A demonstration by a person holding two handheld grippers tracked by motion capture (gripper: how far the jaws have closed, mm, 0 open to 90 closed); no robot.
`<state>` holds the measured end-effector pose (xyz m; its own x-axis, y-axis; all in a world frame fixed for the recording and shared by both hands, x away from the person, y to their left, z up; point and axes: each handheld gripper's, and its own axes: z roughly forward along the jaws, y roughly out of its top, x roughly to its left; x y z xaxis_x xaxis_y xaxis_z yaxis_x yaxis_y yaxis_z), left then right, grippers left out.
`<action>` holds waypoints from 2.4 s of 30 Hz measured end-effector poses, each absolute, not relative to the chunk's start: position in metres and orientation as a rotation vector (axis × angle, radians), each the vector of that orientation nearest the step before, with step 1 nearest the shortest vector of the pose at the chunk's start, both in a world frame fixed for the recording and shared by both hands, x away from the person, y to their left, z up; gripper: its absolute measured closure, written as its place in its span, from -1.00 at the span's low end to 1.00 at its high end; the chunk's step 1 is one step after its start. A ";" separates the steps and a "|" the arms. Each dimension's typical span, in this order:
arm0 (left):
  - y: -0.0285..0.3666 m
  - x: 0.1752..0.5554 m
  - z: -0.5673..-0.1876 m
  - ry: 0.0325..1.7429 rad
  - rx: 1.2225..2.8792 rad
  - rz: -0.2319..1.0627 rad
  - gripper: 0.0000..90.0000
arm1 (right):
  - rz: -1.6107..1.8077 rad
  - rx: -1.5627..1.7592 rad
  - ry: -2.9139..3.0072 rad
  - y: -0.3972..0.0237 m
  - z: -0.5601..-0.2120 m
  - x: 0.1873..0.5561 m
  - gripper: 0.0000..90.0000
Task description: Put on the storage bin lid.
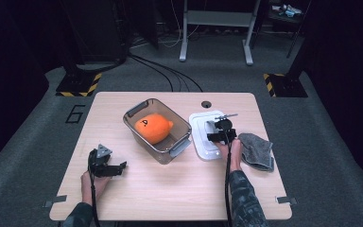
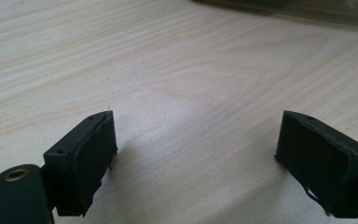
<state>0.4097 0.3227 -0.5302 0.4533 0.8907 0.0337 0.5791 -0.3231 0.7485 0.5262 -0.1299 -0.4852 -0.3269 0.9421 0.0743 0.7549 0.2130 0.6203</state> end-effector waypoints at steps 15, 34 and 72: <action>0.323 0.410 -0.530 1.223 2.030 0.589 -0.73 | 0.857 1.666 2.102 -0.133 -0.492 0.529 0.45; 0.322 0.409 -0.530 1.226 2.034 0.588 -0.73 | 0.953 1.610 2.065 -0.134 -0.467 0.522 0.48; 0.324 0.411 -0.530 1.239 2.022 0.560 -0.72 | 1.080 1.499 2.019 -0.165 -0.376 0.508 0.48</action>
<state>0.4105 0.3241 -0.5304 0.4515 0.8923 0.0061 0.5945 -0.3058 0.7437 0.5078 -0.1651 -0.3759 -0.3430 0.9311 0.1239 0.6199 0.1253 0.7746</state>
